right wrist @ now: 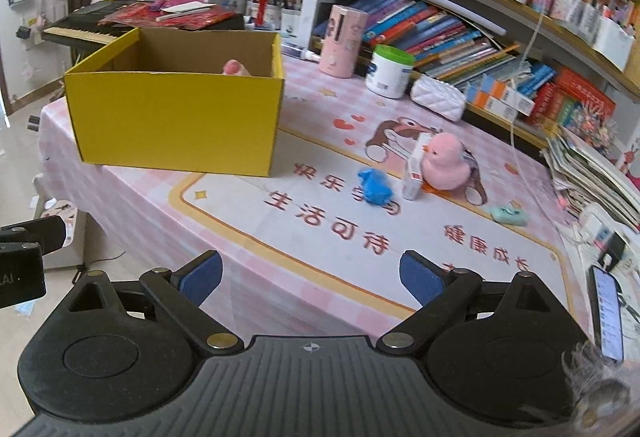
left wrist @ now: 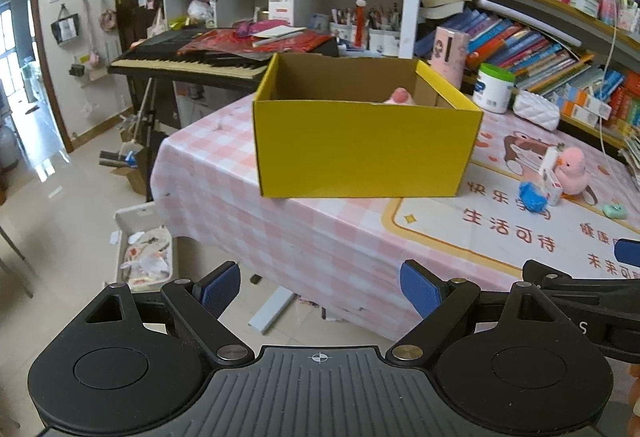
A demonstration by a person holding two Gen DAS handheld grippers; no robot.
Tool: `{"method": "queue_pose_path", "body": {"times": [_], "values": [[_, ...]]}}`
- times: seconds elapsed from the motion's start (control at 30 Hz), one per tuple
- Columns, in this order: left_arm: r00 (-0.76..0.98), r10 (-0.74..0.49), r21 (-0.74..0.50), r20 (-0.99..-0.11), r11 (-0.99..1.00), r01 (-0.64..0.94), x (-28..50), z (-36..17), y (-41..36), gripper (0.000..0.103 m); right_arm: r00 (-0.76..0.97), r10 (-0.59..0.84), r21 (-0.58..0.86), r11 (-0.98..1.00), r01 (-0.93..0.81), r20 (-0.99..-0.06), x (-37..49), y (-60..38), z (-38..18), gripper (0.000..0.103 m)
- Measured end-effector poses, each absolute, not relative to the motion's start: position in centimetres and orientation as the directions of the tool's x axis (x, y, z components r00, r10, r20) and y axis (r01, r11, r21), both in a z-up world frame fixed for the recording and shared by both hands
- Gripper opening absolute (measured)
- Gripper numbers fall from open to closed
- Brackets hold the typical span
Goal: Organize objects
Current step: 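Withdraw both tools from the box toward the blue cloth and duck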
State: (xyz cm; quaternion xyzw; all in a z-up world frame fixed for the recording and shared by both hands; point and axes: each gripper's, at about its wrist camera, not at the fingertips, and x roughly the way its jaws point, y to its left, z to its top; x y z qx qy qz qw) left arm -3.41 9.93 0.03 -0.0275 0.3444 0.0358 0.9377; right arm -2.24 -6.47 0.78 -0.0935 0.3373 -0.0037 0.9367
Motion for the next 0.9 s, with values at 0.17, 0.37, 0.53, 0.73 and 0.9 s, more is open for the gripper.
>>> {"method": "queue_pose_path", "body": {"times": [0.17, 0.37, 0.53, 0.73, 0.9], "values": [[0.759, 0.011, -0.037, -0.651, 0.998, -0.047, -3.3, -0.1, 8.8, 0.089, 0.772, -0.102, -0.187, 0.982, -0.023, -0.628, -2.9, -7.6, 0.8, 0.096], [0.757, -0.037, -0.038, -0.652, 0.999, 0.016, -2.7, -0.1, 6.8, 0.089, 0.76, -0.152, -0.188, 0.981, 0.04, -0.632, -3.2, -9.4, 0.8, 0.096], [0.75, -0.078, -0.034, -0.657, 0.997, 0.073, -1.9, -0.4, 4.9, 0.089, 0.744, -0.196, -0.184, 0.978, 0.099, -0.639, -3.2, -11.3, 0.5, 0.096], [0.74, -0.122, -0.033, -0.661, 0.99, 0.134, -0.4, -0.5, 2.4, 0.089, 0.727, -0.24, -0.177, 0.97, 0.164, -0.643, -2.6, -13.8, 0.2, 0.096], [0.729, -0.152, -0.03, -0.667, 0.984, 0.177, 1.0, -0.6, 0.0, 0.089, 0.707, -0.269, -0.173, 0.963, 0.207, -0.654, -1.6, -16.4, 0.1, 0.096]]}}
